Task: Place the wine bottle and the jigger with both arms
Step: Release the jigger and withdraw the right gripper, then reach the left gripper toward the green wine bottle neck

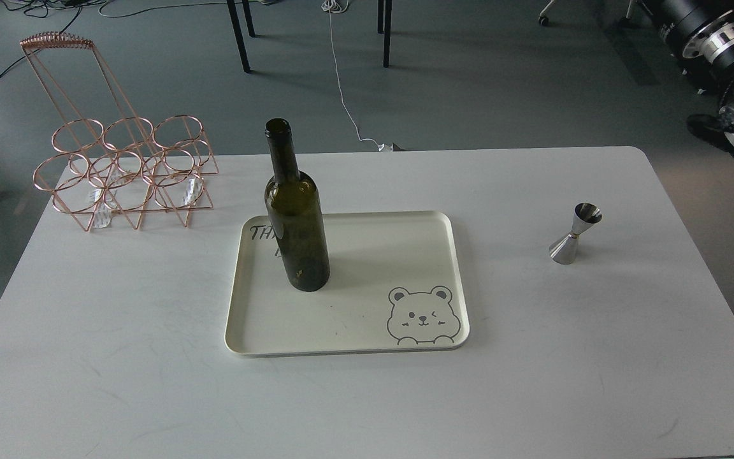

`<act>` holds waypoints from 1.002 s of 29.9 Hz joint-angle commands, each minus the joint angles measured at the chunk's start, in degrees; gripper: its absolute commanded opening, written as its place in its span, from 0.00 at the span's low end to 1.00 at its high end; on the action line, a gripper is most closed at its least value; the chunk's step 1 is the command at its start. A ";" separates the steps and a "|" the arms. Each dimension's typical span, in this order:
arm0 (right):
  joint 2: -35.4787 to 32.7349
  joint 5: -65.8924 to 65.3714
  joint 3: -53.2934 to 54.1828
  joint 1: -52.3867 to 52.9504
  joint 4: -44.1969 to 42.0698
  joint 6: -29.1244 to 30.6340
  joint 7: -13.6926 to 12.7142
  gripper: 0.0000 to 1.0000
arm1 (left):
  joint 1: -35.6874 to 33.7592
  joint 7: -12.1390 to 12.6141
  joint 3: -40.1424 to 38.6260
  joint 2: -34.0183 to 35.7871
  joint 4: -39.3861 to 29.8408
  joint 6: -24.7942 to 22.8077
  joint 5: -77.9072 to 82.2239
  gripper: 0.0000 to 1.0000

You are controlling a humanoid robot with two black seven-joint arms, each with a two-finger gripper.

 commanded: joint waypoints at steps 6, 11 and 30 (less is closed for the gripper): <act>5.46 30.72 7.75 -7.99 -9.13 11.00 0.01 0.98 | -0.47 -0.02 0.08 12.15 -21.86 0.00 19.04 0.99; 6.43 38.56 15.82 -14.06 -16.26 21.37 0.01 0.98 | -0.38 -0.11 0.09 18.39 -34.60 0.00 26.42 0.99; 5.29 42.26 27.53 -26.64 -22.07 29.79 -4.26 0.99 | -0.03 -0.03 0.09 17.10 -59.50 8.39 77.02 0.99</act>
